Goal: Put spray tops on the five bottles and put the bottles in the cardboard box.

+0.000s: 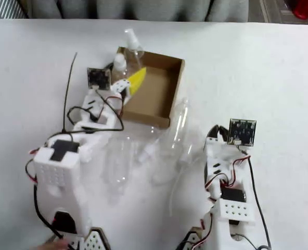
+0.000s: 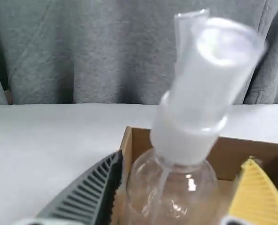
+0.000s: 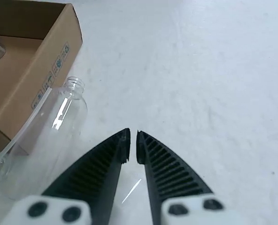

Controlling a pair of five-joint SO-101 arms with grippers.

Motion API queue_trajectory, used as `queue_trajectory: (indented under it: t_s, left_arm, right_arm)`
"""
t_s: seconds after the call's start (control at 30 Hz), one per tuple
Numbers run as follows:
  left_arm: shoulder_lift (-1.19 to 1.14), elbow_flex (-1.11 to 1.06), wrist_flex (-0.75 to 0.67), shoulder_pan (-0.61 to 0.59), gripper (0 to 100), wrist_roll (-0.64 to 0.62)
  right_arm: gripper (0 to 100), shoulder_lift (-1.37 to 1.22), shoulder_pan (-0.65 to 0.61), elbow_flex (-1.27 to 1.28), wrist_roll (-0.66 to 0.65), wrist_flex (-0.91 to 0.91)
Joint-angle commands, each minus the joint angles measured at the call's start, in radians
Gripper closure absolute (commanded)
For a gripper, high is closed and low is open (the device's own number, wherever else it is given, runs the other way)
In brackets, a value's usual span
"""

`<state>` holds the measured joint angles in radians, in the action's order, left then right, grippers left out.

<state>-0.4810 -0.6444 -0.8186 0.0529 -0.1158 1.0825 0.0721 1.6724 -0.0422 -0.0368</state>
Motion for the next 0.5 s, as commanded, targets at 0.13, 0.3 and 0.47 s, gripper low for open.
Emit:
queue_trajectory:
  t_s: [0.13, 0.3, 0.47]
  left_arm:
    - [0.297, -0.203, 0.006, 0.004, 63, -0.005]
    - [0.449, -0.33, 0.006, -0.005, 64, -0.005]
    - [0.642, -0.503, 0.008, -0.039, 69, -0.005]
  right_arm:
    - [98.2, 0.015, 0.01, 0.009, 0.002, 0.024]
    - [98.2, 0.013, 0.01, 0.009, 0.002, 0.024]
    - [98.2, 0.013, 0.01, 0.009, 0.0, 0.024]
